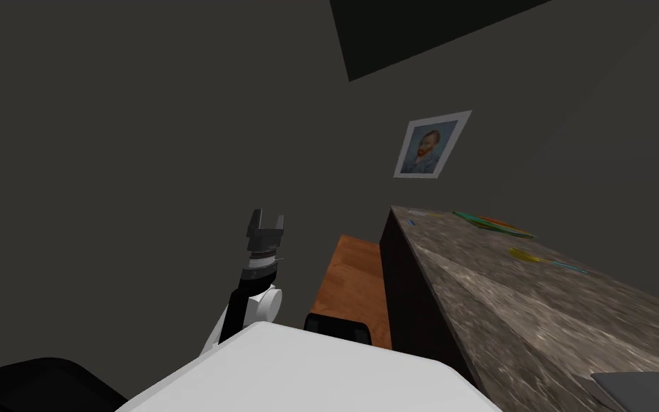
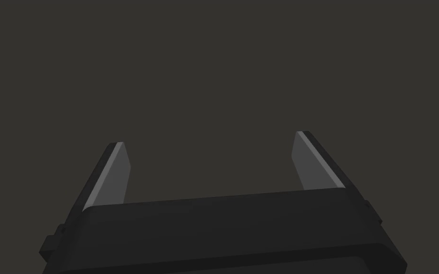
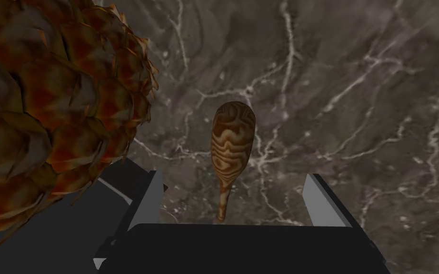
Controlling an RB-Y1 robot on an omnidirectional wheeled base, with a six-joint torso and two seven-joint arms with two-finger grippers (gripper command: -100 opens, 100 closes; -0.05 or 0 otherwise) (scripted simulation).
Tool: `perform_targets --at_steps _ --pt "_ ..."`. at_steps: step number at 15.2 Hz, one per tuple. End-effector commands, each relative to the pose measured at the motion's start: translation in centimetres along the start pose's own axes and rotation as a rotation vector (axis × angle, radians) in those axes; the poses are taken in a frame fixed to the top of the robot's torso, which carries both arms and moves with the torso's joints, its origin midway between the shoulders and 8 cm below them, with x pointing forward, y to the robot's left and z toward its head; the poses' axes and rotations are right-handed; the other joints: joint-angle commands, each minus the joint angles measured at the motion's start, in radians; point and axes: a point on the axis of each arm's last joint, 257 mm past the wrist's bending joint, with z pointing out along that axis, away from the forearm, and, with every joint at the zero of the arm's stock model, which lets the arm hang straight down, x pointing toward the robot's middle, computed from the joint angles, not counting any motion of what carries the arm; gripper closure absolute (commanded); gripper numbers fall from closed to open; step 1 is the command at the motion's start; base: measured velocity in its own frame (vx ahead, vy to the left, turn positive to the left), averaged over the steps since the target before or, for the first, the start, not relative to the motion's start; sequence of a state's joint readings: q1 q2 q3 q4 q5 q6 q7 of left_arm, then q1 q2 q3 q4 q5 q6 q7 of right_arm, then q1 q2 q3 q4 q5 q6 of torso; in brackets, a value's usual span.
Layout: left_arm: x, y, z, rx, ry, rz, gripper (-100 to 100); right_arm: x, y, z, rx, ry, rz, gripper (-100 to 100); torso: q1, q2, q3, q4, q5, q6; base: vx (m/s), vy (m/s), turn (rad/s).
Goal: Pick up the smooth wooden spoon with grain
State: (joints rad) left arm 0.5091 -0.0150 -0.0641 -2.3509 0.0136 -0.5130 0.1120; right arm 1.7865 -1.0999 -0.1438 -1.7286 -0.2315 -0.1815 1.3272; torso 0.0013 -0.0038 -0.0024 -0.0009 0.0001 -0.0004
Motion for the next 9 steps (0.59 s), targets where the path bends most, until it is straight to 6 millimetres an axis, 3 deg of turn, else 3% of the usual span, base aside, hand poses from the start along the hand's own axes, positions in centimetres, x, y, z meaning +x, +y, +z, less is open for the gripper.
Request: perform_targets --at_steps 1,6,7,8,9 --pt "0.0 0.0 0.0 0.0 0.0 0.0 0 0.1 0.2 0.7 0.002 -0.001 0.007 -100 0.0 0.0 0.0 0.0 0.0 0.0 -0.015 -0.016 0.049" --pt "0.0 0.0 0.0 0.0 0.0 0.0 0 0.0 0.6 2.3 0.004 -0.006 0.018 -100 0.002 0.008 0.005 0.002 0.0 0.001 -0.036 -0.007 0.029" --pt "0.0 0.0 0.0 0.0 0.0 0.0 0 0.0 0.6 1.9 0.003 -0.006 0.015 -100 0.0 0.009 0.006 0.003 -0.002 0.001 -0.018 -0.005 0.013" --pt "0.0 0.0 0.0 0.0 0.0 0.0 0 0.0 0.6 2.0 0.003 -0.005 0.016 100 -0.002 0.009 0.006 0.004 -0.003 0.001 -0.005 0.001 0.0" --pt "0.0 0.0 0.0 0.0 0.0 0.0 0 0.0 0.6 2.0 0.003 -0.005 0.016 100 -0.003 0.009 0.006 0.004 -0.004 0.001 0.0 0.0 0.0"
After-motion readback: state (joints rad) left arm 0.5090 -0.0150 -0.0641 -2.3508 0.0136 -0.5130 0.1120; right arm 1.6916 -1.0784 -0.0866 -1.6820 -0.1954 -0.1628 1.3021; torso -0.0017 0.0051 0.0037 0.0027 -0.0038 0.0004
